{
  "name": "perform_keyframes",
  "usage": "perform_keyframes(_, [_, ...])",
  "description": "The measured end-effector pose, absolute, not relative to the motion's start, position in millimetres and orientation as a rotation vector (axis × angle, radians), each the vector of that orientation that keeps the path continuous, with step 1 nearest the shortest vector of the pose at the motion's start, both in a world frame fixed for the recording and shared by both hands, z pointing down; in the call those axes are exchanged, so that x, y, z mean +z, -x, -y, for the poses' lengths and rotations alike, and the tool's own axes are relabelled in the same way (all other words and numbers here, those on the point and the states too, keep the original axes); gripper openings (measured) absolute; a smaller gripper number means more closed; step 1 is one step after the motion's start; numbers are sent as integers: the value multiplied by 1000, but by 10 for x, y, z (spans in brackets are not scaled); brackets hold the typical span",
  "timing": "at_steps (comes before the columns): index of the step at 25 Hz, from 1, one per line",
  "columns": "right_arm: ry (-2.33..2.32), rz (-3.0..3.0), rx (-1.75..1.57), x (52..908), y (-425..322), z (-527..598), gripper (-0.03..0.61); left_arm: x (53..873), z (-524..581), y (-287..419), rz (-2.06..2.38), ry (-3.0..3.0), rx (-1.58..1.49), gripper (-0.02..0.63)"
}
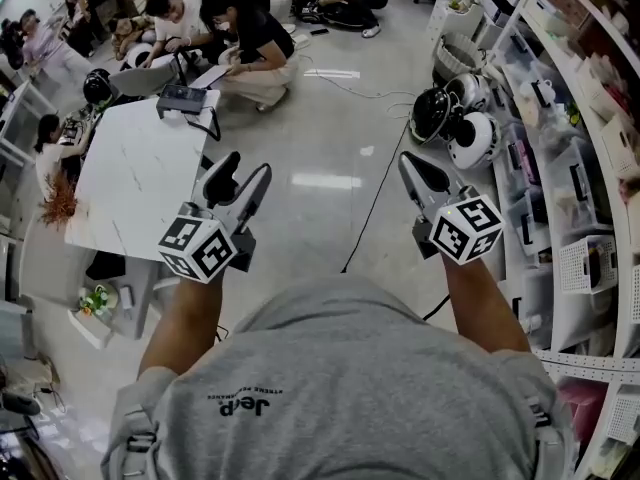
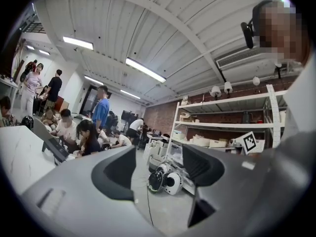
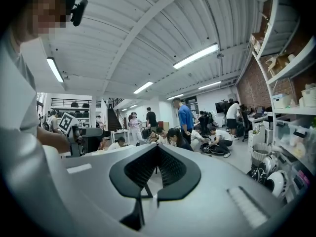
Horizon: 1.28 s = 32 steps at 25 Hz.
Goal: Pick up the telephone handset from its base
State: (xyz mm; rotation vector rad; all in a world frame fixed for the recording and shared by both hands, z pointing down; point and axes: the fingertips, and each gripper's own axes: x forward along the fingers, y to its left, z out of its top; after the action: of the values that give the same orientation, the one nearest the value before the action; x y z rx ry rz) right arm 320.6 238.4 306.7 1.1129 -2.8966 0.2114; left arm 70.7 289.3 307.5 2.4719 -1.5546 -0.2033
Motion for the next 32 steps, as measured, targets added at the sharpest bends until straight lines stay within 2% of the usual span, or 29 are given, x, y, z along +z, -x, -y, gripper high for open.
perform_keyframes(2, [-1102,2906,215,3079,-3316,-2364,5,3054,-2885,-801,1579,-2465,-208,376])
perform_keyframes(4, [-1088,2913,222,3092,-3415,-2327,5,3039,-2870,-897,1596,-2460,-213,402])
perform_keyframes(10, [-1048,2929,222,3095,-3557,-2167,5,3073,-2778,-1094,1602,-2439,-206,408])
perform_keyframes(16, [-1034,2928,214,3109,-3370,-1854,5,3122,-2434,-990,1586,-2446,-200,408])
perform_keyframes(24, [-1110,2878,175,3273,-2656,-994,5,3374,-1406,-324,1483,-2512,-216,408])
perform_keyframes(32, [-1250,2837,192,3162,-1572,275,5,3288,39,643,1334,-2615,-165,408])
